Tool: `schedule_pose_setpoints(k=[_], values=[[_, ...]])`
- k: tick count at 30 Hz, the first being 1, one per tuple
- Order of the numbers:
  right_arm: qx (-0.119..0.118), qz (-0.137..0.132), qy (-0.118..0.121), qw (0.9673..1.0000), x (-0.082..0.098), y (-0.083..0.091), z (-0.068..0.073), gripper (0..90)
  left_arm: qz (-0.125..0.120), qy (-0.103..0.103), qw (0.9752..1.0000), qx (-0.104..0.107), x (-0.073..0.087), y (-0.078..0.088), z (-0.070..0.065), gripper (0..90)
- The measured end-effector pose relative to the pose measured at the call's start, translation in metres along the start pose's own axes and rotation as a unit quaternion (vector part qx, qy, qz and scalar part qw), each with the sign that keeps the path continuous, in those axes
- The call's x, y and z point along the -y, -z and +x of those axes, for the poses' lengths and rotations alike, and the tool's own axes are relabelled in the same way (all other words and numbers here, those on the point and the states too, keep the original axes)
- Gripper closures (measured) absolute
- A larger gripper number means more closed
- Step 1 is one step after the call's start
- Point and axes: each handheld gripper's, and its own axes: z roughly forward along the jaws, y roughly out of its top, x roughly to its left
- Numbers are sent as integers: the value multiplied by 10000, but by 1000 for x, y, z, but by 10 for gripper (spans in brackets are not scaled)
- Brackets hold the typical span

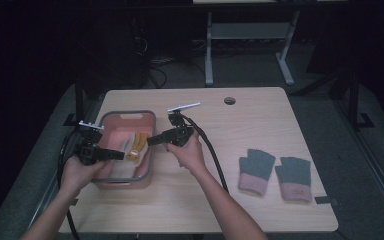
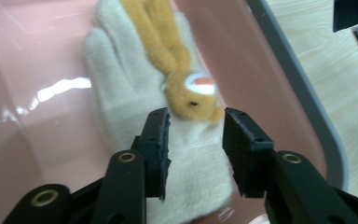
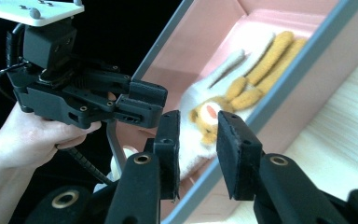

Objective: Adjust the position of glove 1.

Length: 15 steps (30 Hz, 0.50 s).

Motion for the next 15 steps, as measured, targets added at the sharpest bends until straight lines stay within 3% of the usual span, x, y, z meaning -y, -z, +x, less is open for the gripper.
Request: schedule_pose_setpoints(k=[15], values=[[23, -148, -76, 9999, 8, 29, -12, 642, -259, -205, 9992, 240, -12, -2, -29, 551]])
